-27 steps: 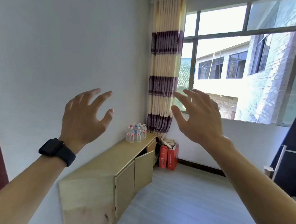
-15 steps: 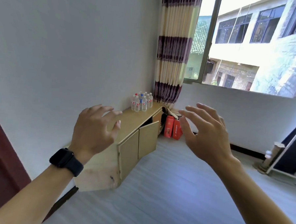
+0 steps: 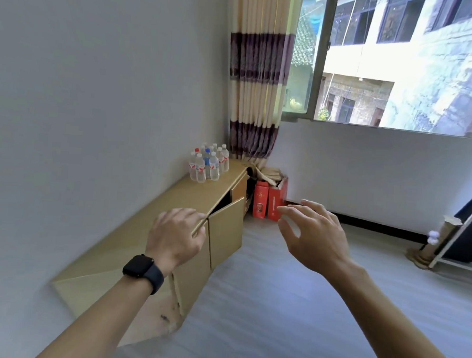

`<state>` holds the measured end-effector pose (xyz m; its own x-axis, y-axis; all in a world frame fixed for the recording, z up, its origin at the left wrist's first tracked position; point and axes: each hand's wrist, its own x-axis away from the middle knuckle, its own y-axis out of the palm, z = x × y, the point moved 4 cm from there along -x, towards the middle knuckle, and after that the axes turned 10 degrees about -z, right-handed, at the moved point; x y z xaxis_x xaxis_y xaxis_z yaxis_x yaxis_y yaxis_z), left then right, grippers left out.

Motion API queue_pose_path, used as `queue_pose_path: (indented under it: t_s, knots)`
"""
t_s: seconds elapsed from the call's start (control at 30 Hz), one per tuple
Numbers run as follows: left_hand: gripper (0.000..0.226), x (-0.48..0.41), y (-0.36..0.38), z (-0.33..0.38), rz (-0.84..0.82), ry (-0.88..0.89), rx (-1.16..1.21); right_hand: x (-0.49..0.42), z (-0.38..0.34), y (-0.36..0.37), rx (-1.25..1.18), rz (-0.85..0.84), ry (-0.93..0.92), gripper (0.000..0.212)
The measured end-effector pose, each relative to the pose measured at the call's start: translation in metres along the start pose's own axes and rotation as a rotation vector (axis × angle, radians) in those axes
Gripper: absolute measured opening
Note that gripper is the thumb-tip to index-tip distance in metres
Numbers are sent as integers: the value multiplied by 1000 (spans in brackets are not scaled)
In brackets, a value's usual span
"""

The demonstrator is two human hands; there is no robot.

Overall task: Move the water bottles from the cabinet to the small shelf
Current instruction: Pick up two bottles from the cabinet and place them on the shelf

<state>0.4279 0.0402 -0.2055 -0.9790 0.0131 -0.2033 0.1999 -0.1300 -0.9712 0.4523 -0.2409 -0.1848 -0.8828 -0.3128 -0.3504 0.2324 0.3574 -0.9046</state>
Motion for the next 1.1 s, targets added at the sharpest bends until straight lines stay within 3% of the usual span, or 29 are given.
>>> queue_pose_path:
  t_s: [0.33,0.63,1.1]
  knots:
    - [40,-193,62,-20,-63,7,-12,-177,75,72,35,-135,9,37]
    - [38,-375,101,-52,-99,-161,-1,-374,150,124,29,-241,-99,39]
    - [40,-602,200,-182,-186,-323,48,-637,174,278,-4,-409,-197,40]
